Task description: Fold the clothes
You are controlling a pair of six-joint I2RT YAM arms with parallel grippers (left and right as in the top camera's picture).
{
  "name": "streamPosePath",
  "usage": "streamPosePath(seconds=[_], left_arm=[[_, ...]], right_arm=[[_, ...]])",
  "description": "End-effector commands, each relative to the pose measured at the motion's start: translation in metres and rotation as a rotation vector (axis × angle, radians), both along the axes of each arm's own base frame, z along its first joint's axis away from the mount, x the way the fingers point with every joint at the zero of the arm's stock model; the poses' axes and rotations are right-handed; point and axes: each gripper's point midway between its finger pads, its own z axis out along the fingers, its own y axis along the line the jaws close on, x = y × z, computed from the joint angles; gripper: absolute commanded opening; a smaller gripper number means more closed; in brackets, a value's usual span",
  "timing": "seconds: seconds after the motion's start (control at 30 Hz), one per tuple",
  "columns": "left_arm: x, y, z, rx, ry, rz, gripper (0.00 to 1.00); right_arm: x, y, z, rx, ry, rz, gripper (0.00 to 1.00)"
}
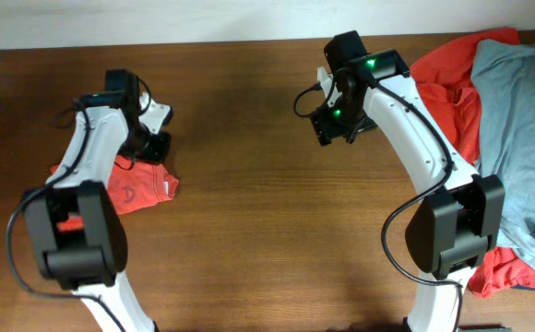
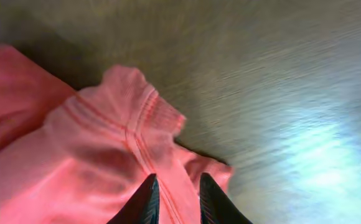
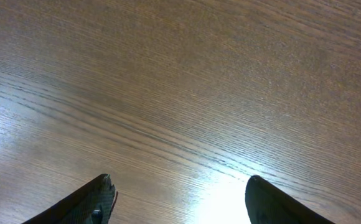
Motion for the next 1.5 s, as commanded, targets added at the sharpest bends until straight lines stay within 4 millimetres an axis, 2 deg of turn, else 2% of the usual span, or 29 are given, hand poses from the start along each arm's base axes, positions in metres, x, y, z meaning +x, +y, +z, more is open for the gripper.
streamPosePath(seconds=[0.0, 0.1, 0.23, 0.33, 0.47, 0.57, 0.7, 0.8, 0.83, 0.93, 1.0, 1.07, 1.2, 1.3, 1.33, 1.37, 1.43, 1.47], left_arm=[[-0.008, 0.009, -0.03, 0.048, 0.074, -0.011, 0.22], [0.003, 0.015, -0.048, 0.079, 0.056, -0.006, 0.23], [0.041, 0.036, -0.06, 0.166, -0.079, 0.025, 0.26], [0.065, 0.056, -0.055, 0.202, -0.184, 0.137, 0.3], [0.089, 0.096, -0.043, 0.201, -0.315, 0.331, 0.32], [0.089, 0.122, -0.04, 0.195, -0.342, 0.433, 0.32], [0.076, 0.155, -0.042, 0.205, -0.321, 0.506, 0.32], [0.067, 0.176, -0.042, 0.212, -0.313, 0.55, 0.36], [0.066, 0.181, -0.042, 0.211, -0.312, 0.559, 0.39], [0.063, 0.186, -0.043, 0.173, -0.312, 0.571, 0.62], [0.063, 0.187, -0.043, 0.167, -0.313, 0.574, 0.65], [0.066, 0.188, -0.038, 0.168, -0.322, 0.575, 0.73], [0.079, 0.186, -0.004, 0.143, -0.364, 0.565, 0.77], [0.088, 0.179, 0.035, 0.097, -0.414, 0.548, 0.87], [0.091, 0.174, 0.048, 0.079, -0.434, 0.537, 0.93], [0.092, 0.172, 0.054, 0.074, -0.443, 0.533, 0.97], [0.095, 0.16, 0.078, 0.069, -0.479, 0.508, 0.99], [0.097, 0.147, 0.09, 0.065, -0.495, 0.484, 0.99]], right_arm=[[0.0, -0.003, 0.003, -0.011, -0.006, -0.008, 0.73], [0.0, -0.003, 0.003, -0.011, -0.006, -0.008, 0.73], [0.0, -0.003, 0.003, -0.011, -0.004, -0.008, 0.73], [-0.002, -0.003, 0.003, -0.013, 0.001, -0.008, 0.72], [-0.002, -0.004, 0.003, -0.014, 0.005, -0.008, 0.73], [-0.003, -0.004, 0.003, -0.015, 0.008, -0.008, 0.73], [-0.003, -0.004, 0.003, -0.015, 0.008, -0.008, 0.73], [-0.003, -0.004, 0.003, -0.015, 0.008, -0.008, 0.73], [-0.003, -0.004, 0.003, -0.015, 0.008, -0.008, 0.73], [-0.003, -0.004, 0.003, -0.015, 0.007, -0.008, 0.73], [-0.003, -0.004, 0.003, -0.015, 0.008, -0.009, 0.73], [-0.003, -0.004, 0.003, -0.015, 0.008, -0.009, 0.73], [-0.001, -0.004, 0.003, -0.016, -0.002, -0.011, 0.72], [0.011, -0.007, 0.009, 0.003, -0.049, -0.045, 0.73], [0.017, -0.01, 0.012, 0.014, -0.075, -0.071, 0.73], [0.021, -0.012, 0.015, 0.021, -0.092, -0.088, 0.74], [0.038, -0.026, 0.027, 0.05, -0.152, -0.142, 0.99], [0.047, -0.037, 0.035, 0.073, -0.179, -0.171, 0.99]])
